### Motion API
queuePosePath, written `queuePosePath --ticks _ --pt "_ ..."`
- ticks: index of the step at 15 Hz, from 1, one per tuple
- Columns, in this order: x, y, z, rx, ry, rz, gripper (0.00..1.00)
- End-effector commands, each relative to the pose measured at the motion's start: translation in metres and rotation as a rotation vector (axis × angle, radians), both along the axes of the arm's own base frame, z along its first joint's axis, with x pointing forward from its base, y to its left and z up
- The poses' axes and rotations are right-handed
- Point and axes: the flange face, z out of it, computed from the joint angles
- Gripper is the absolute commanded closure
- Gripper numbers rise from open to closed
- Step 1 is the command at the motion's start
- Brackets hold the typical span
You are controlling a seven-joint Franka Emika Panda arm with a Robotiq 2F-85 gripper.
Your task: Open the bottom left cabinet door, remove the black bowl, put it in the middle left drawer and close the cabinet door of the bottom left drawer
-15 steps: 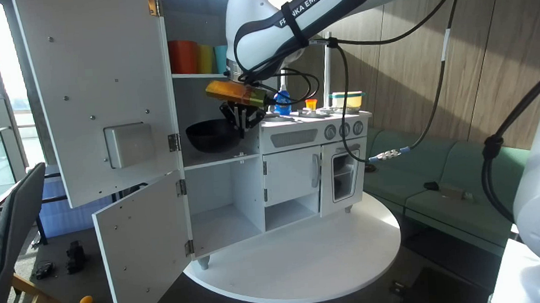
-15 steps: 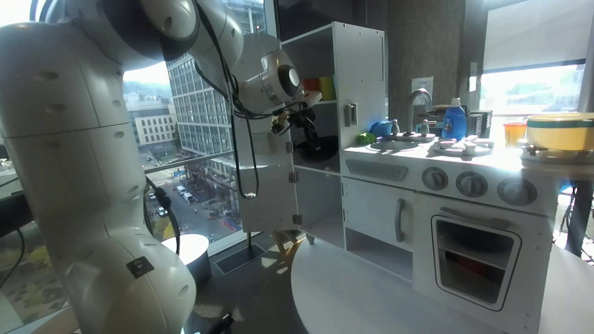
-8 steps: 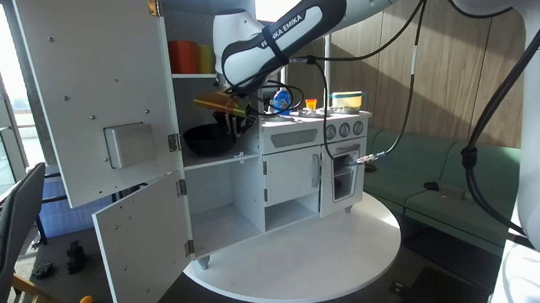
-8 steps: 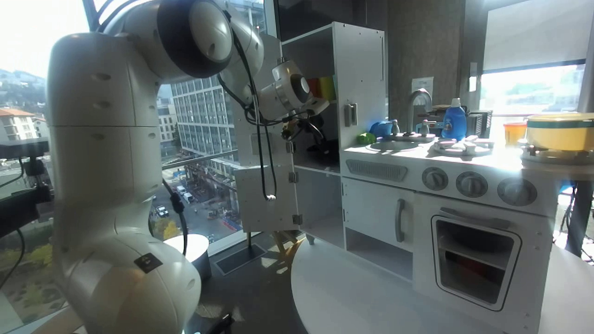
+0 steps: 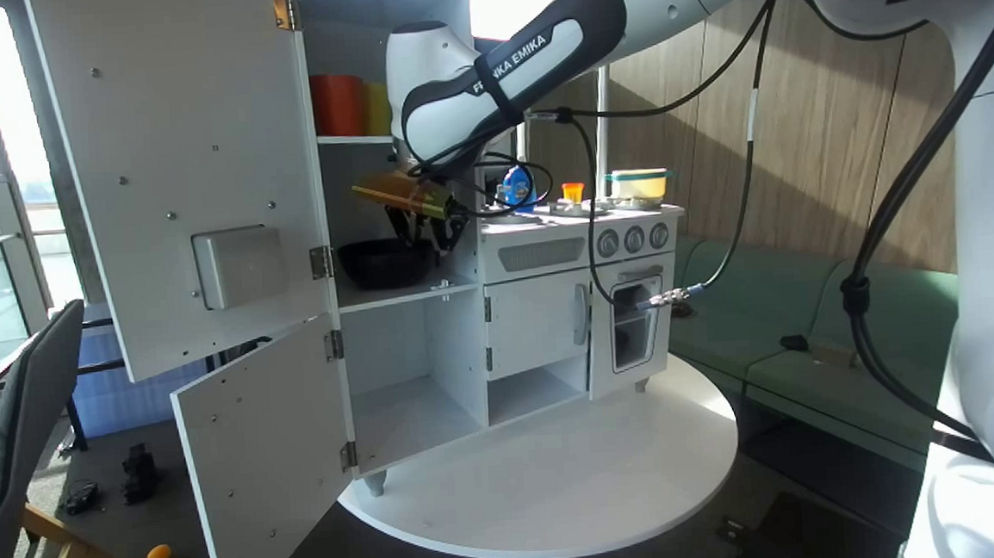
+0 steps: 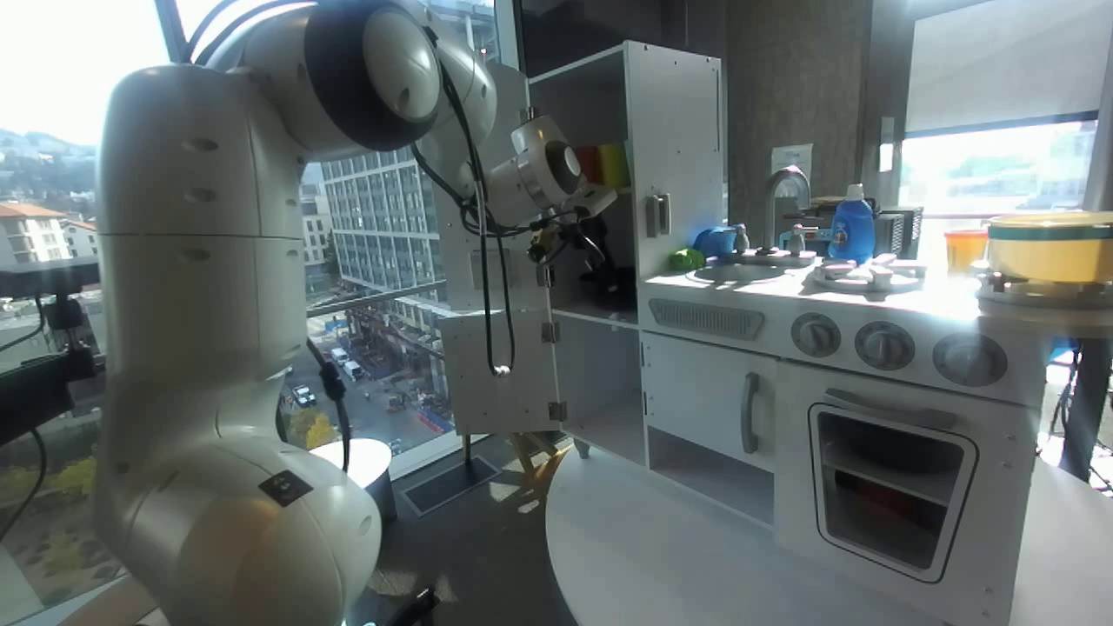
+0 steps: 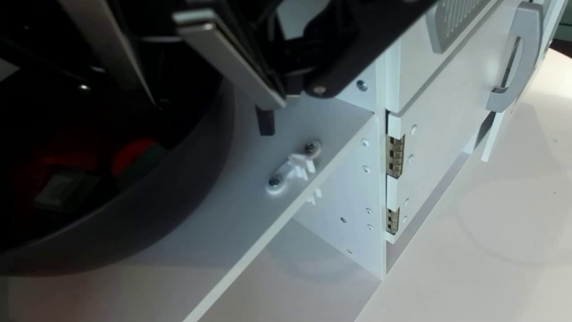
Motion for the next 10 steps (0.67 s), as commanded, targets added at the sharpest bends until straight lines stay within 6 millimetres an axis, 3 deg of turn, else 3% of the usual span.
queuePosePath --ticks 1,5,10 --pt "-0.019 -0.014 0.025 -0.014 -0.014 0.016 0.26" --pt "-0.062 -0.026 0.035 -0.039 0.033 0.105 0.00" --pt "-0.151 -0.012 0.019 0.009 0.143 0.386 0.00"
